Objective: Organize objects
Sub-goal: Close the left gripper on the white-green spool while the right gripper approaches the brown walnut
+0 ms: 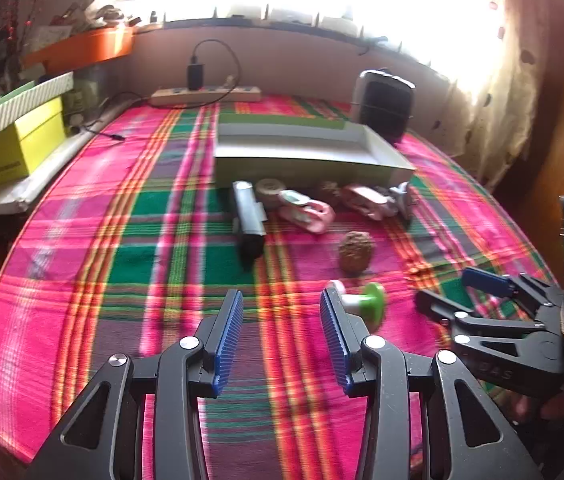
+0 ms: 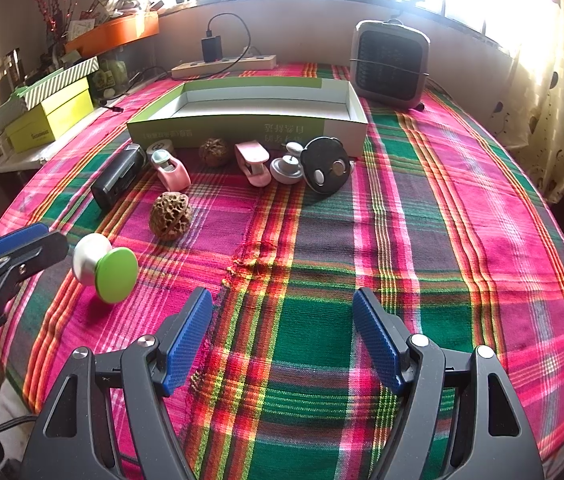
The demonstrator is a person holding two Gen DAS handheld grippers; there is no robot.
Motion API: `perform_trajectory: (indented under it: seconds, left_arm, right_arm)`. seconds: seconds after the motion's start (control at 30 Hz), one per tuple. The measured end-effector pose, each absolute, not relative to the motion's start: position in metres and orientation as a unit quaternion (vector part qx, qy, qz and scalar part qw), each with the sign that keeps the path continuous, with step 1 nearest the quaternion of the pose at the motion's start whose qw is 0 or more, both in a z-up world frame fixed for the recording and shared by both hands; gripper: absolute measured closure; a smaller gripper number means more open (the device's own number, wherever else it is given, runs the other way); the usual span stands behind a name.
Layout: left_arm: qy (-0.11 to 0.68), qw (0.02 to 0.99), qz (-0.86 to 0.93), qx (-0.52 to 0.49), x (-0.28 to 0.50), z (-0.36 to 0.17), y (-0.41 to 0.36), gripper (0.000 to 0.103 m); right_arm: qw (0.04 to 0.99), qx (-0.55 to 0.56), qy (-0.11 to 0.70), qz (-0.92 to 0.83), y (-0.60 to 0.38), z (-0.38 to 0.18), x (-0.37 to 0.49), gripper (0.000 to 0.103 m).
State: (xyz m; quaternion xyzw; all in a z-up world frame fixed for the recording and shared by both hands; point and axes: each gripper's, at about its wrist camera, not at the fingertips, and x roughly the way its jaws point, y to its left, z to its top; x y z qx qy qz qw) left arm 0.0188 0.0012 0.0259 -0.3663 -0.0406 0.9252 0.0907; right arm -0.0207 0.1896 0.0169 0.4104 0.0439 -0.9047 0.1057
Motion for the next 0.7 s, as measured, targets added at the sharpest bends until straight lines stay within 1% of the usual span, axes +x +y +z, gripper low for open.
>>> perform_trajectory:
  seconds: [0.37,0.7]
  left_arm:
    - [-0.024,0.128,0.922,-0.365,0.024,0.032,0.025,0.062]
    - [0.013,0.128,0.914,-0.385,0.014,0.024,0.043,0.061]
  right_arm:
    - [0.109,0.399,0.027,-0.91,0.202,0.023,-0.016,0.03]
    - [0.113,0.395,0.029,-0.911,0.207,0.025,-0.013,0.03]
